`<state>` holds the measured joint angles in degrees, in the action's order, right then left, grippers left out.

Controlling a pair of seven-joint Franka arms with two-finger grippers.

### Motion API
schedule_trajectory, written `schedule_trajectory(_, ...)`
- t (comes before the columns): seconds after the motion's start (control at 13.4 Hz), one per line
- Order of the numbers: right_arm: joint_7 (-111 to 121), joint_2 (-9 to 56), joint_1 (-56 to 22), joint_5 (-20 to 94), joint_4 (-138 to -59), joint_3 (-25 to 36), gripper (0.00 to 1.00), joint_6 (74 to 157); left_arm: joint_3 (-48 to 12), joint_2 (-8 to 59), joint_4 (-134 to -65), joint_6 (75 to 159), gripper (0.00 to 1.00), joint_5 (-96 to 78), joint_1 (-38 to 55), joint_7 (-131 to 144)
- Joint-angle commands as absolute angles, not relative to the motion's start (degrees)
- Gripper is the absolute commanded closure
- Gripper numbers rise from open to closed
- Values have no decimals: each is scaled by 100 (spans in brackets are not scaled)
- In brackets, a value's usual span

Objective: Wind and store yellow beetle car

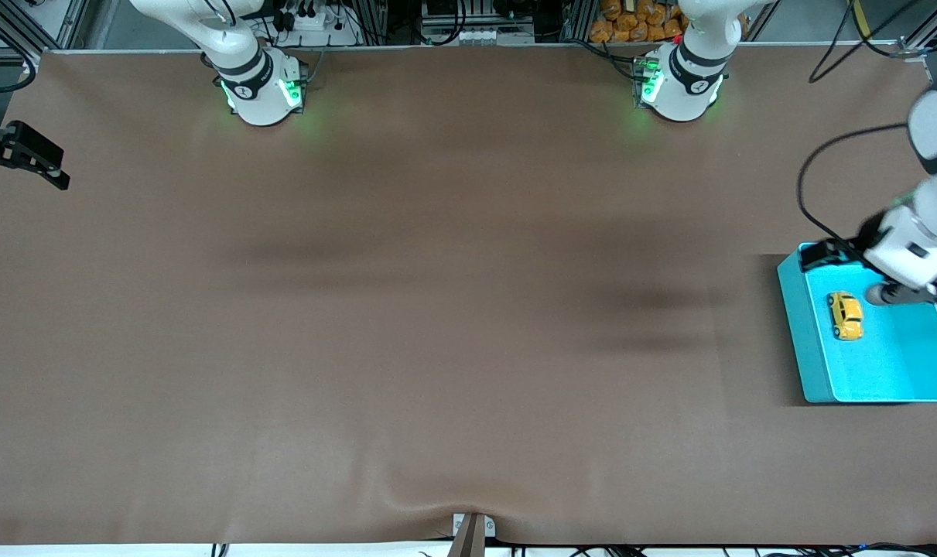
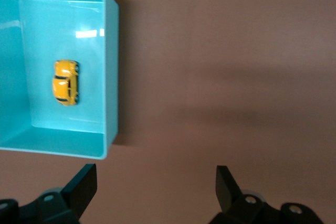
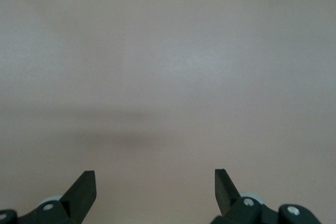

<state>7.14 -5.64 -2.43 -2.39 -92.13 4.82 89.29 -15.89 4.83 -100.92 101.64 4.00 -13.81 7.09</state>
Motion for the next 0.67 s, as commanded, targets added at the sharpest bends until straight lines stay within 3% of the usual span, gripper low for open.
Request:
schedule_trajectory(0.0,659,-545,-272,-308,-9141,492,0,8868,-977,-148,-10204,9810,0,71,-626,984)
schedule_trajectory(0.22,659,-545,-272,-308,-9141,492,0,8877,-958,-465,-10082,9450,0,-219,-493,1019)
schedule_trajectory(0.6,659,-545,-281,-308,-9141,492,0,8868,-932,-431,-9344,8555,0,-132,-97,916)
